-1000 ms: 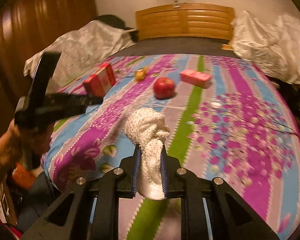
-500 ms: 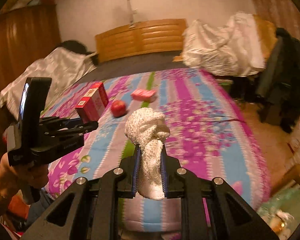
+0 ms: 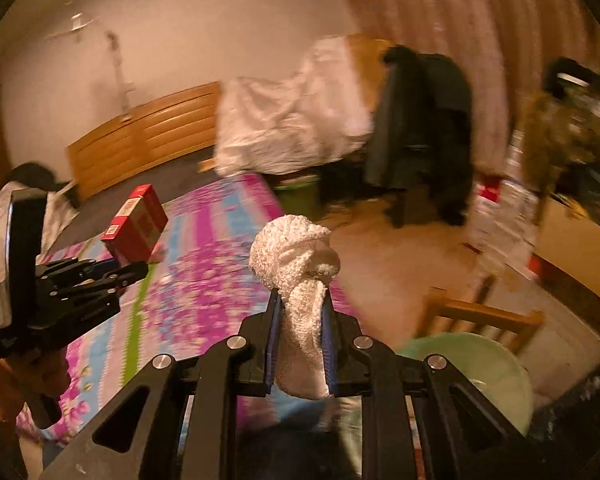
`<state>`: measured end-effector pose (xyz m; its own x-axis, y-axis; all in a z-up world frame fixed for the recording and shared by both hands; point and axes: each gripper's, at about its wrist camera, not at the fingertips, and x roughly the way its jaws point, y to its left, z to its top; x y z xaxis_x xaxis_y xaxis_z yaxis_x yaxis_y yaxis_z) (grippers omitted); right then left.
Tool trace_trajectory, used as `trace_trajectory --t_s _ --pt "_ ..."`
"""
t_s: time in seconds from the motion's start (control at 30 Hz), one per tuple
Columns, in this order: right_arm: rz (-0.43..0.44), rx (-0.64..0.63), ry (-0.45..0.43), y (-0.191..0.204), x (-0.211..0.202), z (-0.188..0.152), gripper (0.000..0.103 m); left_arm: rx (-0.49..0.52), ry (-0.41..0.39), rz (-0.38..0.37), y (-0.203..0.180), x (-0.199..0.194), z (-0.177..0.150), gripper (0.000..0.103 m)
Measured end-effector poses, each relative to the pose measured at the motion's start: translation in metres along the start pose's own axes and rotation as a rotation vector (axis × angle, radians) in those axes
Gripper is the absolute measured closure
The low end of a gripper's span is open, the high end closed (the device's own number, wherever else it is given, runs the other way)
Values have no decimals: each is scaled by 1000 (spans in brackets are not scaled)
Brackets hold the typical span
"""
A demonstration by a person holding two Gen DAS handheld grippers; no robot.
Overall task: Collect trash
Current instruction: 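Carry the red cigarette pack and white cloth over the green bin with both grippers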
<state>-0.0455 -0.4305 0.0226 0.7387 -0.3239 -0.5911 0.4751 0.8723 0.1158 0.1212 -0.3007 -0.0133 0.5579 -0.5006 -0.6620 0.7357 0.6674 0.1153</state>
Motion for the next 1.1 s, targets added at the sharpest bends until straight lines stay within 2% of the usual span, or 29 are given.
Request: trace_trajectory --t_s 0.1,0.23,0.37,0.47,0.6,0.67,0.9,1.1 --pt "-94 40 1 -41 -12 -5 83 67 -1 -63 -36 9 12 78" --pt "-275 74 24 -94 -29 -20 83 143 26 -170 -83 26 22 78" --pt "-369 165 50 -141 -40 -43 83 220 60 -292 -125 39 22 78" --pt "-441 216 67 -161 -44 -64 83 282 90 -408 -162 50 17 78" --pt "-477 276 103 -172 -37 -96 83 353 122 -530 -199 60 3 78" --pt "-484 297 126 -173 -31 -110 83 400 127 -558 -214 64 -6 78" --pt "-473 333 150 -170 -20 -126 83 462 132 -608 -241 72 -17 78" --pt "-452 318 165 -161 -2 -126 82 442 165 -651 -244 87 -14 76"
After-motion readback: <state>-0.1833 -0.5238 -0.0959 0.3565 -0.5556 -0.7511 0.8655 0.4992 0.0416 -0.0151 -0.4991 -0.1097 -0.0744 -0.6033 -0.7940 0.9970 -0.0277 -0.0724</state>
